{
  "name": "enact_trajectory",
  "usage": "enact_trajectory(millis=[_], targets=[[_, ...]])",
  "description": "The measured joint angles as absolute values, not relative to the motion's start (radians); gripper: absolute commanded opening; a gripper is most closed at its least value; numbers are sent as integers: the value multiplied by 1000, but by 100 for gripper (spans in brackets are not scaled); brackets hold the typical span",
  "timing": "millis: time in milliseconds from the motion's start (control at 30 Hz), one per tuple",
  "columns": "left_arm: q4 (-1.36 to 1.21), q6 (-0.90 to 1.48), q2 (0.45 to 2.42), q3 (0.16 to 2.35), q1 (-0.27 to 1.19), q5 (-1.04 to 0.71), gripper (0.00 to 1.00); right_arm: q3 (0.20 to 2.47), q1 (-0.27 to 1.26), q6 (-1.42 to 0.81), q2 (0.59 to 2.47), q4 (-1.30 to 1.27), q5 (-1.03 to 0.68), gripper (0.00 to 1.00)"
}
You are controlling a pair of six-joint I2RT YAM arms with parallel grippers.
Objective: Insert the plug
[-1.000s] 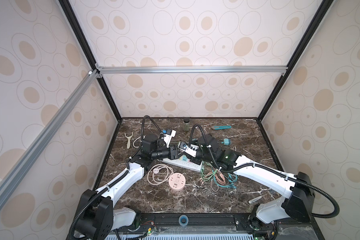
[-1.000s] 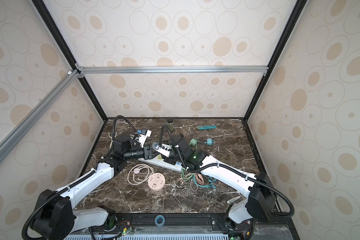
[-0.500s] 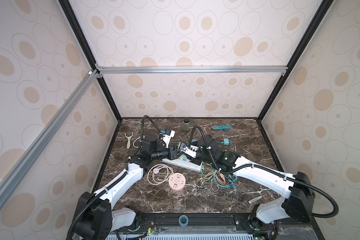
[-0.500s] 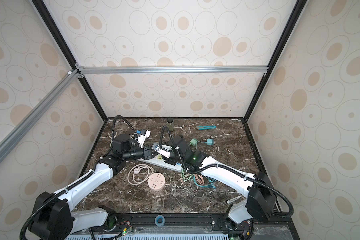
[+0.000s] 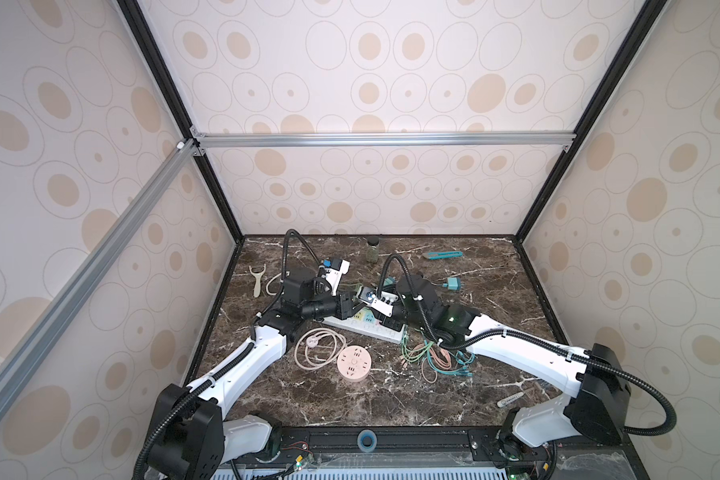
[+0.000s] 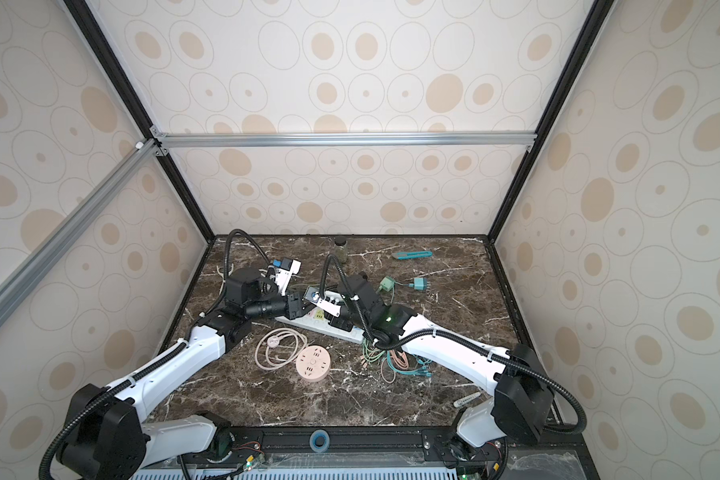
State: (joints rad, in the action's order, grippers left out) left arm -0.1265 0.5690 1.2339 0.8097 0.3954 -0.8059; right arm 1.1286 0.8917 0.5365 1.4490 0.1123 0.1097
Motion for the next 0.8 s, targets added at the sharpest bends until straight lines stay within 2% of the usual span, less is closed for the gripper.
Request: enact_trajectory(millis=[267,367,600,800], targets=[[-125,572,1233,820,399,-799,2,1110,869,472,1427,99,80,56],[-127,575,1224,830,399,-776,0,1079,825,406,1369,108,43,64],[-178,601,1206,831,400,-728,0,990,638,148,1166,97,-232,65],[-306,661,1196,826,400,-722,0,892,622,-113,1128,-79,-496,67]])
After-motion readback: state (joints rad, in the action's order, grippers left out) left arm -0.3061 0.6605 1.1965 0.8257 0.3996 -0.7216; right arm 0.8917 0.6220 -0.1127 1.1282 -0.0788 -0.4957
